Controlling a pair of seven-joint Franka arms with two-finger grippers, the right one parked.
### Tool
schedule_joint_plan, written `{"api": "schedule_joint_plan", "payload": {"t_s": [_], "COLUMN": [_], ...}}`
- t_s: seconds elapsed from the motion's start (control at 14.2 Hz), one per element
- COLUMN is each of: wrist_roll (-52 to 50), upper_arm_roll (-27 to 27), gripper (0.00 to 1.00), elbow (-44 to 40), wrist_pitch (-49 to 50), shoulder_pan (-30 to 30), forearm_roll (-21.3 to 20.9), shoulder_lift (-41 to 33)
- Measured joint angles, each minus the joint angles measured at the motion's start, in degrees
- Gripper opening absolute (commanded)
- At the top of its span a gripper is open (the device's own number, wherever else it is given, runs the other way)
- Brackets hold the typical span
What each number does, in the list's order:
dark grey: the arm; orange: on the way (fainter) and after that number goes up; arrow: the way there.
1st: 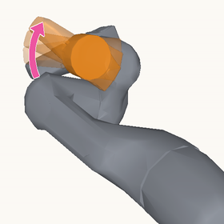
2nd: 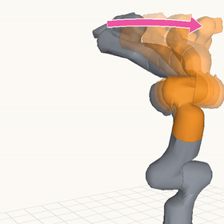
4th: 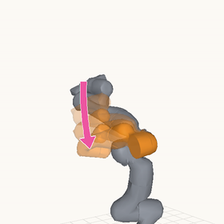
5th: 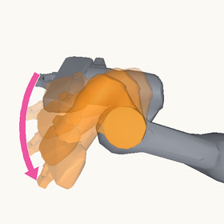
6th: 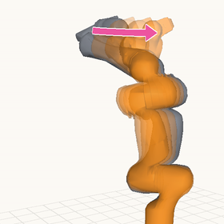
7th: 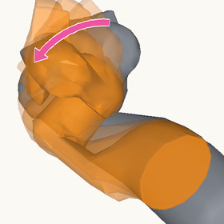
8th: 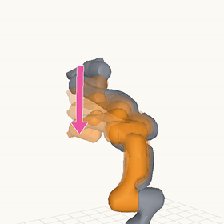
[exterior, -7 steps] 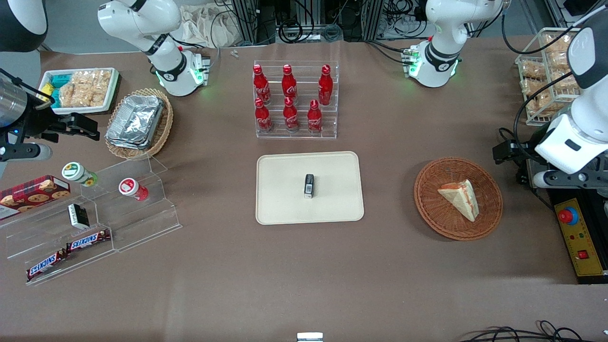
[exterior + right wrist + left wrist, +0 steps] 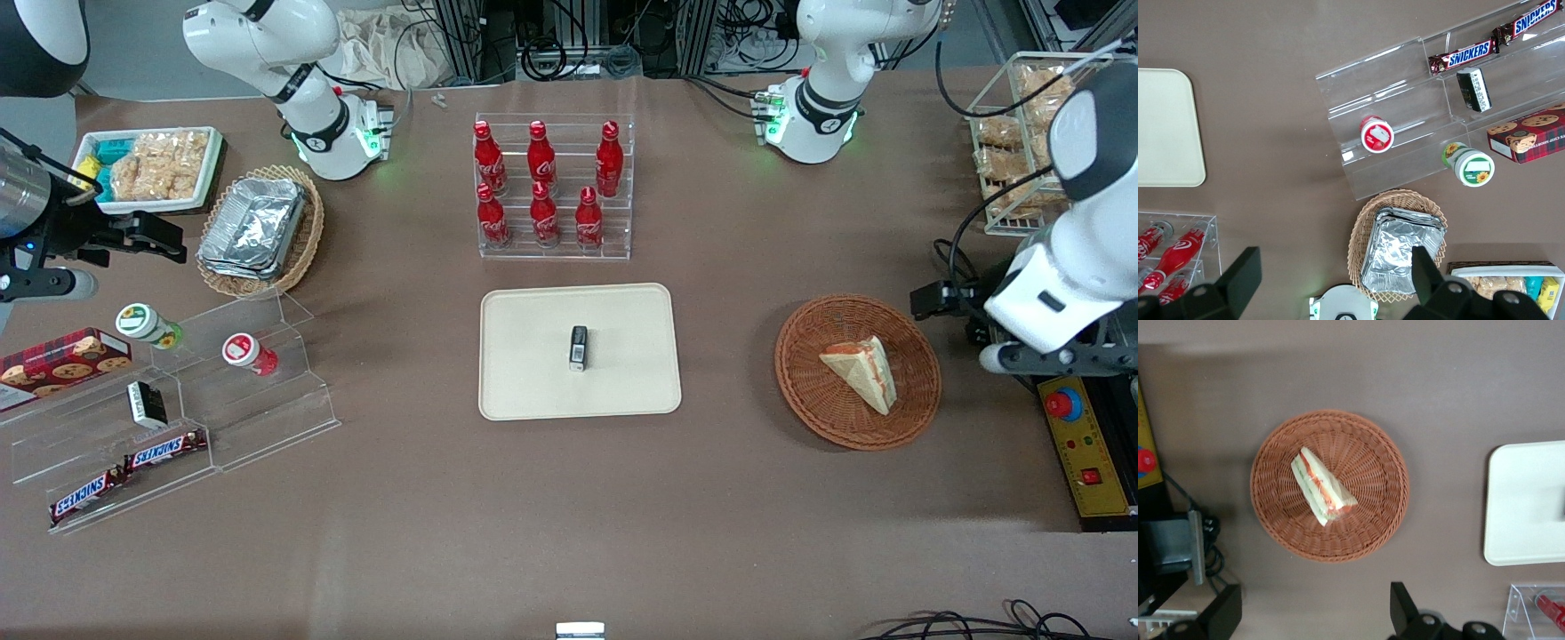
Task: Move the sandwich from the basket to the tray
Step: 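Move the left gripper down over the sandwich in the wicker basket, then close the left gripper on the wrapped sandwich wedge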
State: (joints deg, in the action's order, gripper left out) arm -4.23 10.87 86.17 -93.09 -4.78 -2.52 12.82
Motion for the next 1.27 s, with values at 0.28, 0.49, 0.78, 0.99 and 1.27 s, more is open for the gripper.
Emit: {"api": "schedule_joint_plan", "payload": {"t_s": [0.28, 0.49, 0.78, 0.99, 1.27], "wrist_roll": [-8.94, -20.24, -28.97, -30.08, -30.32], "upper_arm_roll": [-0.83, -0.89, -0.99, -1.66, -2.67], "gripper": [1.0, 1.0, 1.0, 1.0, 1.0], "elbow": [11.64, 24.17, 32.47, 33.54, 35.63], "wrist_pitch": [-16.24, -32.74, -40.15, -40.15, -42.68], "shoulder_pan": [-1.01, -1.2, -1.26, -1.44, -1.52], "forearm_roll": [0.09, 0.09, 0.09, 0.09, 0.09], "shoulder_lift": [1.1, 0.86, 1.63, 1.9, 2.49]}}
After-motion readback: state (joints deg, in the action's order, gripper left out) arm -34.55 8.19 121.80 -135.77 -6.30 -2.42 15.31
